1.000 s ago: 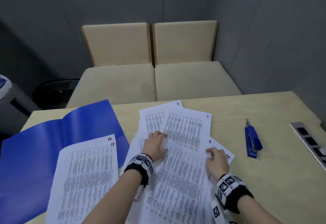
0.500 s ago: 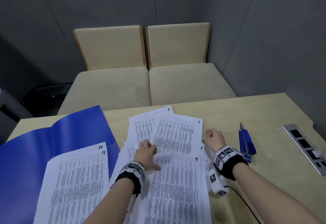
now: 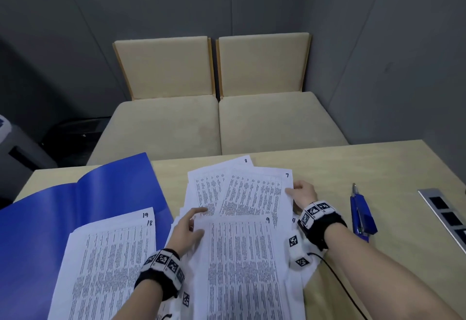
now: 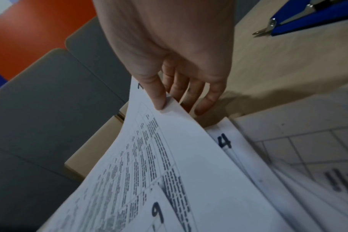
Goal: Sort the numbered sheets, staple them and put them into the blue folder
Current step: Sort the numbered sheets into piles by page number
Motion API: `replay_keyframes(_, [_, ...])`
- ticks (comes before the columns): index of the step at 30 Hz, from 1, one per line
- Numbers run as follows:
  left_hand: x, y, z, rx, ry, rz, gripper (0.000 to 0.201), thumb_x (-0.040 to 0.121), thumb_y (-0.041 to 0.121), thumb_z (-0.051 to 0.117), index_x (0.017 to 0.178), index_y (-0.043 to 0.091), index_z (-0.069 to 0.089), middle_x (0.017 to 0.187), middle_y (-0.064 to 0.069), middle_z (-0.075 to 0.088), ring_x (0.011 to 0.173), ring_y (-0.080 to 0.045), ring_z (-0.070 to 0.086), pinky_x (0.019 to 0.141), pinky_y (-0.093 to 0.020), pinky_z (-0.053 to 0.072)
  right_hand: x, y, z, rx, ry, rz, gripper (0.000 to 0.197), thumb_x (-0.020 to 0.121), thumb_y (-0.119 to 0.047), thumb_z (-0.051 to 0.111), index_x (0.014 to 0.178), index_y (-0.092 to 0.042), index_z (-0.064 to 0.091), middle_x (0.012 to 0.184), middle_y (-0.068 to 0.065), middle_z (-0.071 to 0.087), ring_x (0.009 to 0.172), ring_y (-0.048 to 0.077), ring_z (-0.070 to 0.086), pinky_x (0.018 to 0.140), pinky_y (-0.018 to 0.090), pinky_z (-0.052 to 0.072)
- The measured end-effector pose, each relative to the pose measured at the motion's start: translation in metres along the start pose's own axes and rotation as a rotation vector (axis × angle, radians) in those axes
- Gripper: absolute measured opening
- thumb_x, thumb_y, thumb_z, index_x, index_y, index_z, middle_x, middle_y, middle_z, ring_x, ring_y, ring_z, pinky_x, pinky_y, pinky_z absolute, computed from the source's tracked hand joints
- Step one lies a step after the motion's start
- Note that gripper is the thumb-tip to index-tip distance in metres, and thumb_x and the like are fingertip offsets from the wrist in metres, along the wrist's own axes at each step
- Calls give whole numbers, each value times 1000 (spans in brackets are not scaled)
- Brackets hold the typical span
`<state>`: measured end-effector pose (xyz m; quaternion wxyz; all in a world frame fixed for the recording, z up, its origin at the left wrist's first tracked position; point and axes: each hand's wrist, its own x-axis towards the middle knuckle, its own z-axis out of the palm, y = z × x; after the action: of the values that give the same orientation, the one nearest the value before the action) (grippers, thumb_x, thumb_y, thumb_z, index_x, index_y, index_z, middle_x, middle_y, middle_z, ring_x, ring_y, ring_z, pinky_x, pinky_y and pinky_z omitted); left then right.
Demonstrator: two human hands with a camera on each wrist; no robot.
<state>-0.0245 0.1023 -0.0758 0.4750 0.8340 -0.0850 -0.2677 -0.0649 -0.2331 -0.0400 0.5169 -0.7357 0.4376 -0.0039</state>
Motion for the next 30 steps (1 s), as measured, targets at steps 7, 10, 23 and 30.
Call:
replay_keyframes(7, [-6, 3, -4, -222, 142, -47, 57, 87, -5, 54, 127, 34, 43, 66, -10, 42, 65, -23, 39, 59, -28, 33, -16, -11, -25, 387, 218, -122, 21, 90, 4, 43, 105, -8, 52, 104, 13, 57, 87, 23, 53, 75, 28, 42])
replay_keyframes(10, [-8, 6, -8, -187, 185, -47, 60, 85, -3, 50, 128, 39, 42, 65, -5, 32, 60, -21, 31, 56, -27, 28, -15, -20, -56, 563, 408, -220, 23, 88, 6, 40, 96, -13, 50, 81, 4, 56, 69, 16, 49, 55, 15, 42])
replay_keyframes(23, [-8, 16, 0, -27, 179, -93, 42, 74, -13, 38, 89, 17, 64, 79, -4, 65, 59, -18, 56, 55, -24, 42, -29, 16, -74, 125, 164, -53, 34, 79, 3, 34, 101, -10, 56, 88, 8, 61, 78, 23, 57, 69, 28, 45])
replay_keyframes(30, [-7, 7, 6, -101, 175, -166, 35, 80, -7, 44, 83, 20, 67, 53, -5, 54, 47, -21, 42, 52, -27, 36, -47, 44, 3, -173, -439, 174, 36, 85, 4, 41, 61, -20, 28, 71, 5, 39, 71, 19, 42, 65, 30, 33])
